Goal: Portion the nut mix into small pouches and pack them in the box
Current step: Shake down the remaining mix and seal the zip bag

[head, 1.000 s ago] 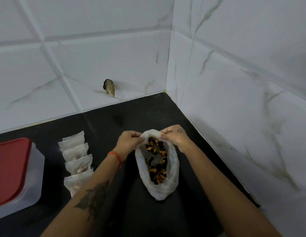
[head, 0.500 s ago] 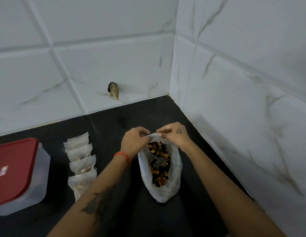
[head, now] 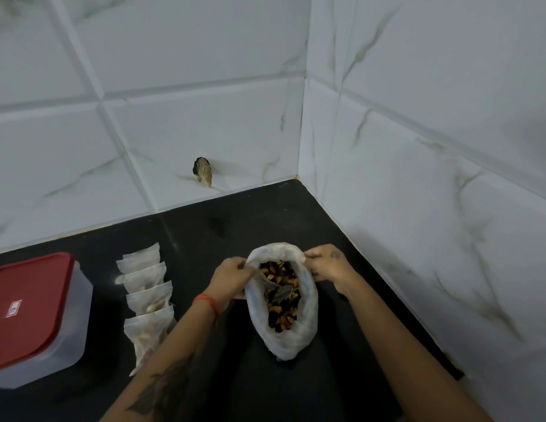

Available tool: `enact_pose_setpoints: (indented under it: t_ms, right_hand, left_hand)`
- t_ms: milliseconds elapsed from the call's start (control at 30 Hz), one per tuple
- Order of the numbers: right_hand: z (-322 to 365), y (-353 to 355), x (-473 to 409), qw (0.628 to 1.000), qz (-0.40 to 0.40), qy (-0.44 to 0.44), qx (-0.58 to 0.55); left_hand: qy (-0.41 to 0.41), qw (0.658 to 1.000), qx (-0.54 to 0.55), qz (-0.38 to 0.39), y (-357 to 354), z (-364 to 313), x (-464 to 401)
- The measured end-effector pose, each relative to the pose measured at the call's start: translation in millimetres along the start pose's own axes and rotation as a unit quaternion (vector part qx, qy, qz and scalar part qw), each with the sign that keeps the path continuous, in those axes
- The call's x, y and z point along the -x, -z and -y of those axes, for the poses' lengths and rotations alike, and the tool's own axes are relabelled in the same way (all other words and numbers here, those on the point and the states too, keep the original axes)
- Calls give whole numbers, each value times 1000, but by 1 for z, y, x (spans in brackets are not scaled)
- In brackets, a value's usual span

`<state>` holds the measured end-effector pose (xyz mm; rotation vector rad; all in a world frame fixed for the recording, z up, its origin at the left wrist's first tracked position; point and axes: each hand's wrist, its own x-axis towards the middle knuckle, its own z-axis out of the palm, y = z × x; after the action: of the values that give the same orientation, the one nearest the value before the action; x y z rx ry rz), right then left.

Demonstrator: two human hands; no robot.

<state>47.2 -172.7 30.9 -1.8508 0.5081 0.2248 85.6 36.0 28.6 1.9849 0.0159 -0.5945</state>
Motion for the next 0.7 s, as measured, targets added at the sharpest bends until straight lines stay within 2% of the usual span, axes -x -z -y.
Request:
enact_pose_setpoints:
  t_ms: [67, 133, 200, 267, 300, 367, 400, 433, 467, 500, 533, 567, 600, 633, 700]
  right_hand:
    - [0, -4, 3, 988, -71, 63, 118]
    - [3, -14, 8, 937, -151, 146, 280]
    - [5, -25, 16, 876, -195, 236, 372]
    - [2, -28, 19, 861, -193, 267, 388]
    - [-1, -27, 20, 876, -183, 245, 372]
    - [-2, -15, 24, 941, -135, 130, 281]
    - [-3, -8, 29, 977, -89, 50, 186]
    - [-4, -3, 37, 997, -32, -17, 67]
    - [-6, 1, 45, 997, 24, -60, -38]
    - [-11, 4, 52, 991, 57, -72, -95]
    - [-14, 4, 56, 990, 63, -66, -108]
    - [-18, 1, 59, 993, 41, -49, -100]
    - [-20, -4, 59, 998, -9, -22, -61]
    - [-19, -8, 58, 997, -67, 15, 26]
    - [-15, -18, 58, 951, -163, 90, 248]
  left_hand:
    - [-70, 992, -74, -77, -3, -1, 6]
    - [-149, 955, -187, -176, -9, -6, 11]
    - [-182, 920, -273, -213, -16, -12, 15]
    - [-166, 911, -312, -214, -20, -12, 16]
    - [-146, 917, -308, -205, -20, -11, 18]
    - [-84, 953, -249, -152, -13, -7, 24]
    - [-37, 977, -188, -97, -8, -6, 31]
    - [19, 994, -102, -23, -4, -5, 40]
    - [69, 996, -4, 58, -1, -3, 47]
    - [101, 985, 79, 117, 1, -2, 54]
    - [109, 976, 134, 134, 1, 1, 57]
    - [98, 977, 155, 111, -2, 4, 58]
    - [69, 988, 129, 50, -7, 7, 57]
    - [27, 998, 56, -31, -12, 9, 56]
    - [-72, 978, -103, -168, -22, 11, 55]
